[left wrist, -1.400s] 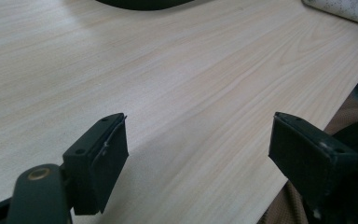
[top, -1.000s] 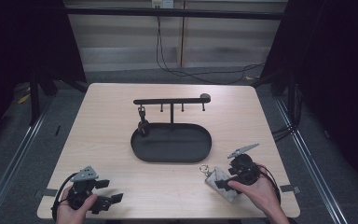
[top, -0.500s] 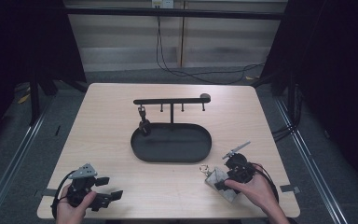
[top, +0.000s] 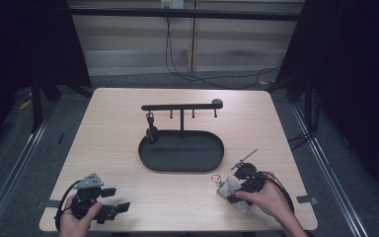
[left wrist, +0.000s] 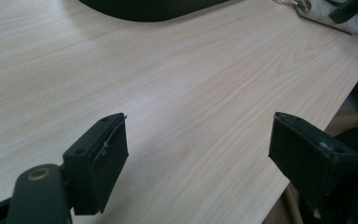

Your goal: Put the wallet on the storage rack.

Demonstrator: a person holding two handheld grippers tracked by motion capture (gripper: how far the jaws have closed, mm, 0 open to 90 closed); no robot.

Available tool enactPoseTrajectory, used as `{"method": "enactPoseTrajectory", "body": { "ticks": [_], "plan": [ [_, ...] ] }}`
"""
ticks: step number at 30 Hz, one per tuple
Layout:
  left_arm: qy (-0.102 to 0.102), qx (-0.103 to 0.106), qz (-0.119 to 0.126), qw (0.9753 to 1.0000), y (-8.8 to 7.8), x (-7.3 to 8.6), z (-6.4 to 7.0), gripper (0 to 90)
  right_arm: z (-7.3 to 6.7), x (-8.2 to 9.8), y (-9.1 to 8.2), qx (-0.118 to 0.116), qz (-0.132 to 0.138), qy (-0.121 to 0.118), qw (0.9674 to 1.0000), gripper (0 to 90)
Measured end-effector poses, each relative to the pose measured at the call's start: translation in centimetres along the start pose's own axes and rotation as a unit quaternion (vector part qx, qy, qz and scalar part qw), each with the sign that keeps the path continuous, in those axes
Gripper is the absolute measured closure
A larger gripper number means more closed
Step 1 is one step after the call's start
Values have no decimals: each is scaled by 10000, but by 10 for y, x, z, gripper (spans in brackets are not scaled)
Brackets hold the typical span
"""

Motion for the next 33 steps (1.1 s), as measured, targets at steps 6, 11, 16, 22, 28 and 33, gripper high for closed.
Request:
{"method": "enactPoseTrajectory", "body": {
  "ticks": [6, 11, 16, 22, 28, 33],
  "plan": [
    [-2, -4, -16, 10000, -1, 1, -1, 194, -1, -1, 1, 82, -127, -96, 9998, 265],
    [-10, -5, -6, 10000, -2, 1, -2, 194, -1, -1, 1, 142, -189, -109, 9997, 281],
    [-20, -3, 0, 10000, -2, 1, -1, 193, -1, -2, -1, 180, -234, -92, 9995, 316],
    [-31, -7, 8, 10000, -2, 1, -2, 194, -2, -3, -3, 262, -377, -97, 9989, 337],
    [-37, 15, -33, 10000, -2, 3, -2, 194, 1, -2, -7, 321, -481, -79, 9983, 341],
    [-14, 17, -62, 10000, -1, 3, -2, 194, 4, -2, -16, 403, -552, -143, 9976, 343]
  ]
}}
Point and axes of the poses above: each handheld gripper's, and its own axes: y roughly forward along the jaws, x roughly out of its underside, z roughly to its right, the point moved 10 cm from there along y, roughly forward along the jaws, and after that the axes turned 10 degrees about x, right-handed, at the moved point
